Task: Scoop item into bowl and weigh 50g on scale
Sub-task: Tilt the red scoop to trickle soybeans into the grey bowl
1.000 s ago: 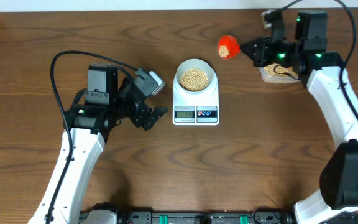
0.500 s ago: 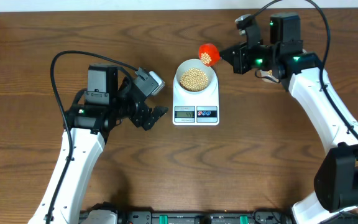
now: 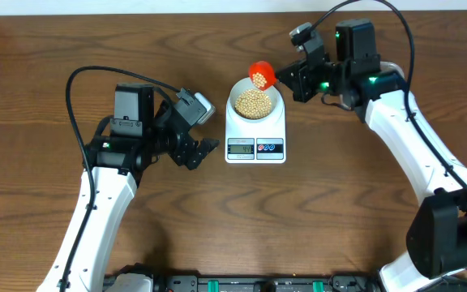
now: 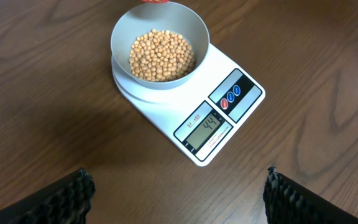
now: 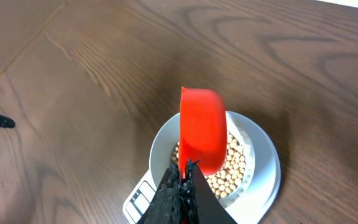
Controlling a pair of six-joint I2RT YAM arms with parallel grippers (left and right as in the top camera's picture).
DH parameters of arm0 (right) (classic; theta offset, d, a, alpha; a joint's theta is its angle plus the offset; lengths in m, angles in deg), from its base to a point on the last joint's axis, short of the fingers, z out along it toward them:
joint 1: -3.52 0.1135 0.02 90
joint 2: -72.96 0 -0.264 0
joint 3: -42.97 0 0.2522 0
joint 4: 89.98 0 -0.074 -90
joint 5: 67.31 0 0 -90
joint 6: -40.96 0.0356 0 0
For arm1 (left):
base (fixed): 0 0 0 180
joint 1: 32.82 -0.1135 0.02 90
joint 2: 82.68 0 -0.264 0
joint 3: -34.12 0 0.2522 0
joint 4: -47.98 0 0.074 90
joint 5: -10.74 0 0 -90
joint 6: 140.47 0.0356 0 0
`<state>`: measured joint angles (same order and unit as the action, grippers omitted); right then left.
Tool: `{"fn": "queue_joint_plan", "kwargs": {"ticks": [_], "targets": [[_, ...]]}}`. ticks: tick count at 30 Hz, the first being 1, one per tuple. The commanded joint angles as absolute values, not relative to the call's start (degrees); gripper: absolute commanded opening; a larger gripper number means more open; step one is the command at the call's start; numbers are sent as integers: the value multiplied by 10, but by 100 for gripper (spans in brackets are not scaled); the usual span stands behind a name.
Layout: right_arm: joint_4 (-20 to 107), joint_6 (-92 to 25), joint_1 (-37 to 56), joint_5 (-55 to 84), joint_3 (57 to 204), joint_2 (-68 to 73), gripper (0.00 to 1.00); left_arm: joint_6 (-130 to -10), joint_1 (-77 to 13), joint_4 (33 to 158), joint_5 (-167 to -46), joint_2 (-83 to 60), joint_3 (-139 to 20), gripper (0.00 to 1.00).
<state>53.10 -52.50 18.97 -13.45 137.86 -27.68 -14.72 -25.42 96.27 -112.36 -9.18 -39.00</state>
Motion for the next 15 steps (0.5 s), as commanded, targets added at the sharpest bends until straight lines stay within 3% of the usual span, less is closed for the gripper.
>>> {"fn": "queue_joint_plan", "kwargs": {"ticks": [1,15], "targets": [[529,-556,201,-117,1375,-264,1,-154,-254,964,-1131,-93,-386,89],[525,-620,238,-49,1375,-264,1,-154,-254,964,-1131,-93,-386,89]]}}
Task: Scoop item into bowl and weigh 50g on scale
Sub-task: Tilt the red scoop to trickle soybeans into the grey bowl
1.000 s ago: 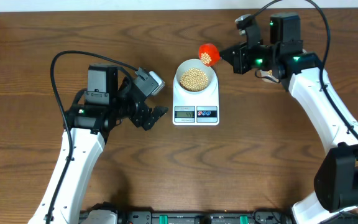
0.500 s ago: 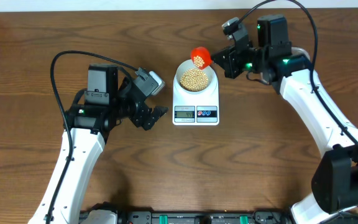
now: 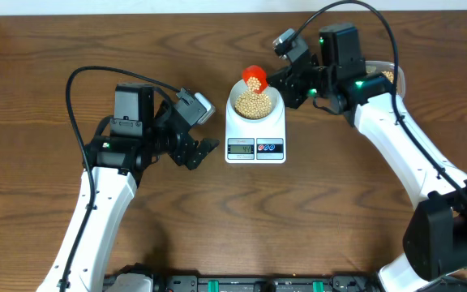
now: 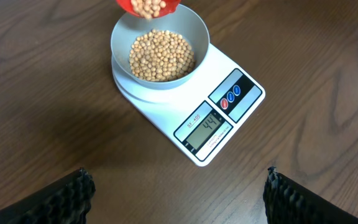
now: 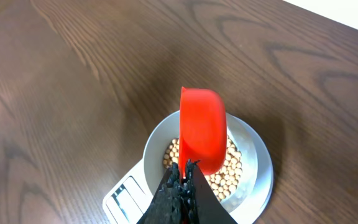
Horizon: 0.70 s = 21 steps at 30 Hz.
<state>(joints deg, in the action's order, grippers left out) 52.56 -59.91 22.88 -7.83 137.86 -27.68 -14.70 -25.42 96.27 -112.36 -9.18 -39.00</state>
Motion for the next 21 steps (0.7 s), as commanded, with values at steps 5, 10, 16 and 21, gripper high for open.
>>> {"fn": "queue_joint_plan", "kwargs": {"ticks": [5,10,16,21], "targets": [[525,-619,240,-42,1375,-264,1,-154,-254,964,-1131,-93,-386,89],[526,-604,240,-42,1375,-264,1,-154,-254,964,-1131,-93,-386,89],[526,-589,240,-43,1375,-264,1,-154,-254,964,-1131,-93,-386,89],[527,-587,239,-45,1375,-264,1,-154,-254,964,-1131,-93,-386,89]]}}
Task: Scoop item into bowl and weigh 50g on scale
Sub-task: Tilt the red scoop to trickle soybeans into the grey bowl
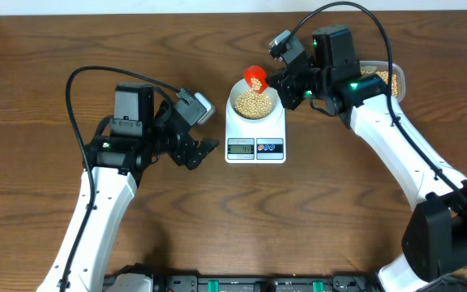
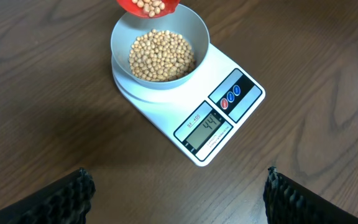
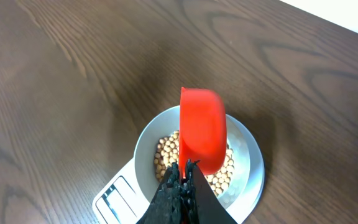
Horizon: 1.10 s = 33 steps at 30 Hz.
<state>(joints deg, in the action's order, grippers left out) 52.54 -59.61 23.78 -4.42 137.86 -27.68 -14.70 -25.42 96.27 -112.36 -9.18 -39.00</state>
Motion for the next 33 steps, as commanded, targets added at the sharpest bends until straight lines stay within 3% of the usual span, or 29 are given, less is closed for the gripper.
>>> {"fn": "queue_joint_plan", "kwargs": {"ticks": [1,33], "targets": [[527,-587,238,-47,1375,-264,1,-154,-254,964,-1131,-93,-386,90],[527,-579,234,-46,1375,-264,1,-154,-254,964,-1131,-93,-386,90]]}}
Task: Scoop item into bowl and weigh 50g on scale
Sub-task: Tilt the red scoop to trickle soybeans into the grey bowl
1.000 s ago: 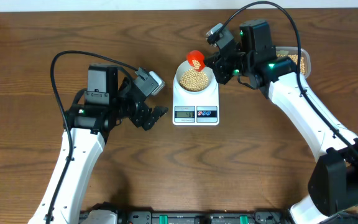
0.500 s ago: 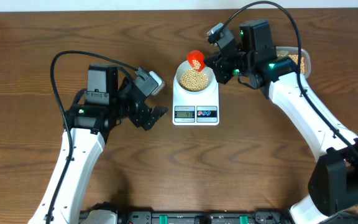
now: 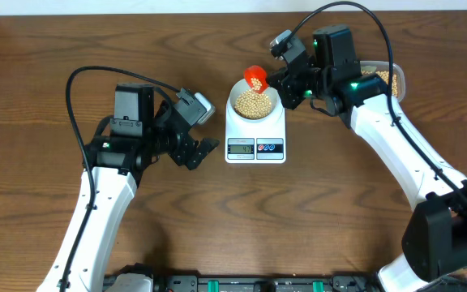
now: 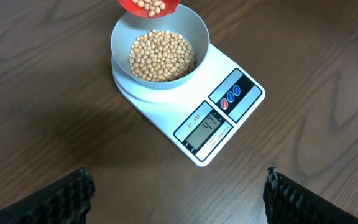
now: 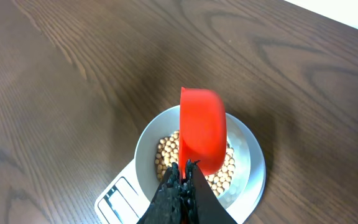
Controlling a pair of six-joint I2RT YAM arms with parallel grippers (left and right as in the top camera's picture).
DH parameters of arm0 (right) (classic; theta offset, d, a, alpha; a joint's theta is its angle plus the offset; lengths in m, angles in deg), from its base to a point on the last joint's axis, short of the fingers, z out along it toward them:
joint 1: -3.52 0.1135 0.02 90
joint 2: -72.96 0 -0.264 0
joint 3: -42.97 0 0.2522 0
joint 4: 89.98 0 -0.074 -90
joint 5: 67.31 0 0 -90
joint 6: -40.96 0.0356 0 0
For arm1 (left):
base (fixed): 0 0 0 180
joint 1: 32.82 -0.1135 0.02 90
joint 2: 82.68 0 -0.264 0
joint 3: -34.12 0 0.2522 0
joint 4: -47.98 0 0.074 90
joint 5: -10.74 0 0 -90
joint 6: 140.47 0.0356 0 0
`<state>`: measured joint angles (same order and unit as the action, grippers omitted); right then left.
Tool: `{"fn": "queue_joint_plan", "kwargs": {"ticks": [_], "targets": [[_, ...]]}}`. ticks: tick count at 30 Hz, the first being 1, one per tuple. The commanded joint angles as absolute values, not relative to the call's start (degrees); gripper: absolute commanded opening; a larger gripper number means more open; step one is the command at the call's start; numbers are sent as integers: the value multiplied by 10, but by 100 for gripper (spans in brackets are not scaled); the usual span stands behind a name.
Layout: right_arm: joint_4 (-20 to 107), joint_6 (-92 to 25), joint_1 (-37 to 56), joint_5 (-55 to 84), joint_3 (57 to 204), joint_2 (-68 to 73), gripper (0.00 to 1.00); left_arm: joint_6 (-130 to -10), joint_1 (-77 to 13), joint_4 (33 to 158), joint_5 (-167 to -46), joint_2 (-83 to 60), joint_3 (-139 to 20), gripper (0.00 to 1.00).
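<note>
A white digital scale point(image 3: 255, 134) stands mid-table with a grey bowl point(image 4: 159, 48) of beige beans on its platform. Its display point(image 4: 203, 125) reads 47. My right gripper point(image 5: 186, 168) is shut on the handle of a red scoop point(image 5: 202, 129), tilted on its side over the bowl's far rim with beans showing in it point(image 4: 149, 6). My left gripper point(image 4: 176, 186) hovers open to the left of the scale, both fingertips wide apart and nothing between them.
A clear container of beans point(image 3: 382, 79) sits at the back right behind my right arm. Cables loop over the table behind both arms.
The scale reading has gone from 44 to 47. The scoop and both arms stand almost where they were.
The red scoop was held at the bowl's right rim with the scale at 44. Then it stood over the bowl's far side, tilted, still 44 at both later moments. Now the display shows 47. My left gripper stayed open and still throughout.
</note>
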<state>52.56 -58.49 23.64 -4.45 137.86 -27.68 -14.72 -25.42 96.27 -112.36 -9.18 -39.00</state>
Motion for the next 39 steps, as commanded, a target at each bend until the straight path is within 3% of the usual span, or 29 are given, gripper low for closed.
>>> {"fn": "queue_joint_plan", "kwargs": {"ticks": [1,24,39], "targets": [[527,-579,234,-46,1375,-264,1,-154,-254,964,-1131,-93,-386,90],[512,-697,234,-46,1375,-264,1,-154,-254,964,-1131,-93,-386,89],[511,-710,239,-32,1375,-271,1,-154,-254,964,-1131,-93,-386,90]]}}
